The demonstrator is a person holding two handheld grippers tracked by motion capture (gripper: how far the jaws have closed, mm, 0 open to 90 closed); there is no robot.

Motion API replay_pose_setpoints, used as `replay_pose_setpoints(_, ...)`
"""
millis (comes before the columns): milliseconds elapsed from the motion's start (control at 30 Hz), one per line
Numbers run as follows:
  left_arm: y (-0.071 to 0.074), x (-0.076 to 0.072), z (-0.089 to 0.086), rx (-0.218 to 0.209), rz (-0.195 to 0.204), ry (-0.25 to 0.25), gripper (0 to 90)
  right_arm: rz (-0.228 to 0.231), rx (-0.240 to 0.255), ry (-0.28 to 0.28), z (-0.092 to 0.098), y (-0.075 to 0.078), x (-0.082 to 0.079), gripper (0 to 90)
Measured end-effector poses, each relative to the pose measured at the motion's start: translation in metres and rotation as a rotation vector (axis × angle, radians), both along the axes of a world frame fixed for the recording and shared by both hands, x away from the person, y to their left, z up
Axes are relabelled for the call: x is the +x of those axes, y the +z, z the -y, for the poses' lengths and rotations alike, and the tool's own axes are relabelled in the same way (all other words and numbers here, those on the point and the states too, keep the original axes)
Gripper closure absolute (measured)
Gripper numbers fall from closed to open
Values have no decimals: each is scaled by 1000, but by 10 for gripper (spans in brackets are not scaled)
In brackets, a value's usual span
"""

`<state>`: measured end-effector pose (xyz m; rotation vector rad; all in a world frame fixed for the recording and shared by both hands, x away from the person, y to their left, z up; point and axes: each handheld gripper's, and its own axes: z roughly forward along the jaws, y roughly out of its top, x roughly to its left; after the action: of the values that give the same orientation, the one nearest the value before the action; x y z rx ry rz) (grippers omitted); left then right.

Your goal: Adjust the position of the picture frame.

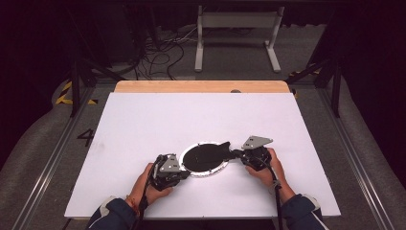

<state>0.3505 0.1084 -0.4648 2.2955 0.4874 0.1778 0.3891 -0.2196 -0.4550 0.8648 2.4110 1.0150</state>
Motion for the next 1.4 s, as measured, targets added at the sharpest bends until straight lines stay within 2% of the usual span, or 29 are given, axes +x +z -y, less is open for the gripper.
replay_pose_setpoints(100,-1,1,-1,-13,-13,10,900,-3,4,0,1,0,-1,900)
replay_pose_setpoints(133,-1,2,-1,-13,-5,11,900,-5,5,0,1,0,-1,900)
replay_pose_setpoints(233,0,5,-2,3,1,20,900,-4,2,6,1,0,-1,900)
replay_pose_setpoints(467,1,20,-3,13,4,87,900,-15,3,13,2,0,-4,900)
replay_pose_setpoints(567,2,24,-2,35,26,100,900,-11,-4,23,2,0,-6,900)
replay_pose_setpoints(633,2,28,-2,35,33,107,900,-8,-5,29,2,0,-8,900)
replay_pose_setpoints(867,2,38,-3,24,20,149,900,-16,-5,58,1,0,-15,900)
replay_pose_setpoints(1000,2,37,-4,22,13,158,900,-21,-8,84,0,1,-19,900)
replay_pose_setpoints(1067,2,36,-5,16,0,147,900,-19,-9,91,-1,0,-20,900)
replay_pose_setpoints(1133,2,29,-4,3,-10,91,900,-16,-24,95,-3,0,-23,900)
replay_pose_setpoints(1167,1,27,-3,0,-18,79,900,-15,-25,99,-3,0,-24,900)
replay_pose_setpoints(1267,2,18,2,6,-14,39,896,-25,-15,105,-3,0,-25,900)
replay_pose_setpoints(1400,2,17,7,16,-1,24,895,-36,-10,119,-5,0,-27,900)
